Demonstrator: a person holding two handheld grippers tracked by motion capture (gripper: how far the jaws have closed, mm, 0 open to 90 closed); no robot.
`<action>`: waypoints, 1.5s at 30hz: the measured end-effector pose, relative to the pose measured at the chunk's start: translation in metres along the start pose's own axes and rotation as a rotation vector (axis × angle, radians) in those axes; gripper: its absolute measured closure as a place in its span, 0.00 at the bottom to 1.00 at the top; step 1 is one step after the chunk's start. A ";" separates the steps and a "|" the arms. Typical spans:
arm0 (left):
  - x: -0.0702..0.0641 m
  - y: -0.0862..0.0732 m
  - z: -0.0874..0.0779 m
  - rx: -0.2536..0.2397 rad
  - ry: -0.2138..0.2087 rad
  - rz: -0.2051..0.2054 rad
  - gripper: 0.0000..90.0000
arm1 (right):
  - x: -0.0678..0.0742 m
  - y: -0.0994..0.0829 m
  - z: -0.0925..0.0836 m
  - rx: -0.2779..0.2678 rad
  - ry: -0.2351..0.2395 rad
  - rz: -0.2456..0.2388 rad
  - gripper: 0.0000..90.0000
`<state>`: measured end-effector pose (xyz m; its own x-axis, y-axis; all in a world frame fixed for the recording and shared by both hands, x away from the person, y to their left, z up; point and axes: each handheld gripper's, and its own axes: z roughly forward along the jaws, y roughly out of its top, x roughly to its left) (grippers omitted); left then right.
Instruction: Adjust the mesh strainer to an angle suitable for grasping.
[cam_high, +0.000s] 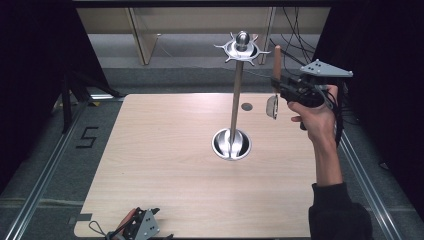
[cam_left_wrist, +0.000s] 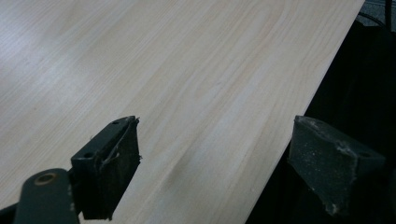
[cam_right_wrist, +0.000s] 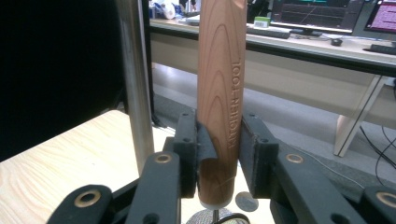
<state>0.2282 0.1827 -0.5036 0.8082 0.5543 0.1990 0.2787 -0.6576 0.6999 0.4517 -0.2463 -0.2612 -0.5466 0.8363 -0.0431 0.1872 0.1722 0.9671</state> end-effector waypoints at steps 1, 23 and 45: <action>0.000 0.000 0.000 0.000 0.000 0.000 0.17 | 0.001 0.000 0.001 0.004 0.012 0.013 0.79; 0.000 0.000 0.000 0.022 0.001 0.014 0.17 | 0.001 0.005 0.014 0.043 0.062 -0.003 0.79; -0.001 0.000 -0.001 0.018 0.005 0.007 0.17 | 0.007 0.002 0.026 0.043 0.114 -0.041 0.78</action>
<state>0.2274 0.1825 -0.5031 0.8075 0.5522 0.2076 0.2820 -0.6705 0.6862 0.4698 -0.2269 -0.2666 -0.6431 0.7640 -0.0517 0.1960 0.2295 0.9534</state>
